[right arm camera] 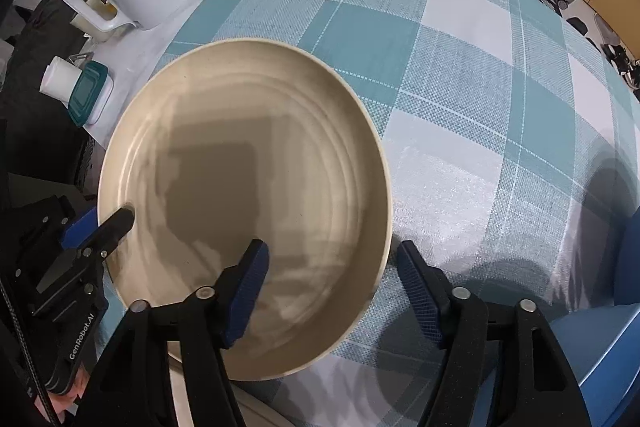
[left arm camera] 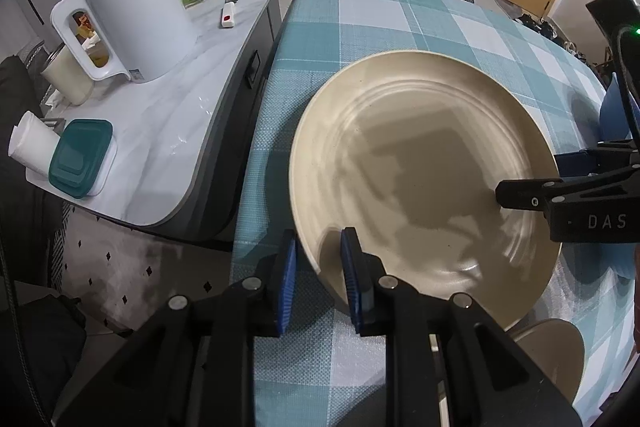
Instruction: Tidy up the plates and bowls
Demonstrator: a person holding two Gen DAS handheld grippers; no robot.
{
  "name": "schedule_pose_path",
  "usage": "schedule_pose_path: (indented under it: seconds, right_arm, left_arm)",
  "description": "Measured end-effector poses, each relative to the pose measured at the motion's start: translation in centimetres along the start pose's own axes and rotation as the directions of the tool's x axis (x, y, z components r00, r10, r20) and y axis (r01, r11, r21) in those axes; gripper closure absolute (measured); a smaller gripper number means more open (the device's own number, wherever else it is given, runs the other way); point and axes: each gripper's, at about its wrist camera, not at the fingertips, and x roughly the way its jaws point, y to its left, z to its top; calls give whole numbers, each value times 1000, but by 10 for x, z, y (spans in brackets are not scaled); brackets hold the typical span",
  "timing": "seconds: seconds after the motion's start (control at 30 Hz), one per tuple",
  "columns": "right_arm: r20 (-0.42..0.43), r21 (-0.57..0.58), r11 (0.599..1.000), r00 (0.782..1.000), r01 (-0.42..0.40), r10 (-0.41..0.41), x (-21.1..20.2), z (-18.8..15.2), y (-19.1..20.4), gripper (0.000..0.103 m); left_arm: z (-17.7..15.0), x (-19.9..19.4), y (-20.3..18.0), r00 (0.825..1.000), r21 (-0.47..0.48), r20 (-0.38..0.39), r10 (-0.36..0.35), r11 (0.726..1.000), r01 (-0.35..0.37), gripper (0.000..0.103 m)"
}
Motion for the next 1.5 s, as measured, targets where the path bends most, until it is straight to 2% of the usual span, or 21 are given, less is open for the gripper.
schedule_pose_path:
  seconds: [0.3,0.4,0.73,0.9,1.0,1.2,1.3,1.37,1.5]
  right_arm:
    - [43,18,1000,999,-1,0,-10,-3,0,64]
    - [99,29,1000,995,-2,-1,-18,-5,-3,73]
    - [149,38,999,988,-33,27,-29,-10,-9,79]
    - [180,38,999,984,8,-14,-35,-12,-5,84]
    - [175,63,997,984,-43,31,-37,-13,-9,89]
    - [134,44,999,991,-13,7,-32,-12,0,88]
    - [158,60,998,987,-3,-6,-36,-10,-1,88]
    - [195,83,996,980,24,-40,-43,-9,-5,82]
    - [153,132,991,988,-8,-13,-34,-4,-19,80]
  left_arm:
    - [0,1,0,1000,-16,-13,-10,1000,10,81]
    - [-1,2,-1,1000,-18,-21,-23,1000,23,80]
    - [-1,3,4,998,-52,-40,-51,997,49,78]
    - [-1,2,7,998,-68,-35,-46,997,44,81]
    - [-1,-2,8,999,-74,-21,-43,996,42,83]
    - [-2,0,8,998,-59,-34,-44,997,42,80]
    - [-3,0,12,998,-74,-36,-46,996,44,74]
    - [-4,0,12,998,-71,-37,-41,997,39,68]
    - [-5,0,15,998,-87,-41,-46,995,42,67]
